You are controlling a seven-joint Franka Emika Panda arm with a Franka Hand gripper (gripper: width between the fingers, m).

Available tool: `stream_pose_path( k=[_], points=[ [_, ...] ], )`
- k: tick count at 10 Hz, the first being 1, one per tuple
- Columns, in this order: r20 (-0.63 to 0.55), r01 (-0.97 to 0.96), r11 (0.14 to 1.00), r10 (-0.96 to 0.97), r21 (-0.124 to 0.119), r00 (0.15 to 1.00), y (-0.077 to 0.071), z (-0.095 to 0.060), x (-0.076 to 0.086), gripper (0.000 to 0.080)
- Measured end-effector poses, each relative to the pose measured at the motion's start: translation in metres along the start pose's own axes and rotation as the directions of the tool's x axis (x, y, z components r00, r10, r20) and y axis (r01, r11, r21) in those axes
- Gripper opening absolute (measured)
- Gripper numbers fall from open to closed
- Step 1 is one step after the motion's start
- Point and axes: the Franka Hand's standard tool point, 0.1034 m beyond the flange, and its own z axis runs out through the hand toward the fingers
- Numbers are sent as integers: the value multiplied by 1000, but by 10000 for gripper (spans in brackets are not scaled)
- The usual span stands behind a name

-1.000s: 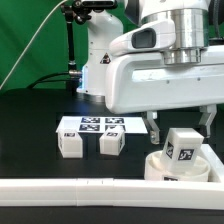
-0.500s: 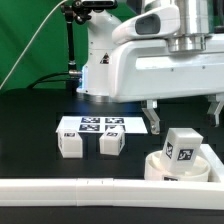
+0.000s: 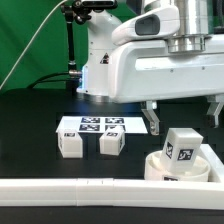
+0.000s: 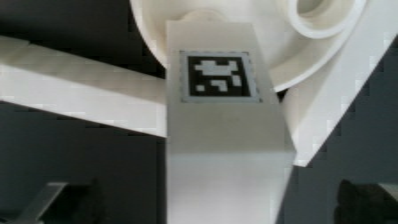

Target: Assemble stool

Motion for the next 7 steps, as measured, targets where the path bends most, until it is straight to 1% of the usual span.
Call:
stream_pose_path(
  k=[1, 2, 3, 4, 5, 6, 7],
  points=[
    [5, -2, 1000, 2, -1, 1000, 2, 2, -2, 649],
    [34, -3, 1000, 2, 5, 999, 2, 3, -6, 649],
    [122, -6, 1000, 2, 26, 992, -1, 5, -14, 649],
    [188, -7, 999, -1, 44, 982, -4, 7, -16, 649],
    [219, -8, 999, -3, 53, 976, -5, 9, -15, 649],
    [242, -9, 998, -6, 60, 970, -6, 10, -15, 649],
    [229, -8, 998, -5, 56, 973, -5, 11, -14, 649]
  ],
)
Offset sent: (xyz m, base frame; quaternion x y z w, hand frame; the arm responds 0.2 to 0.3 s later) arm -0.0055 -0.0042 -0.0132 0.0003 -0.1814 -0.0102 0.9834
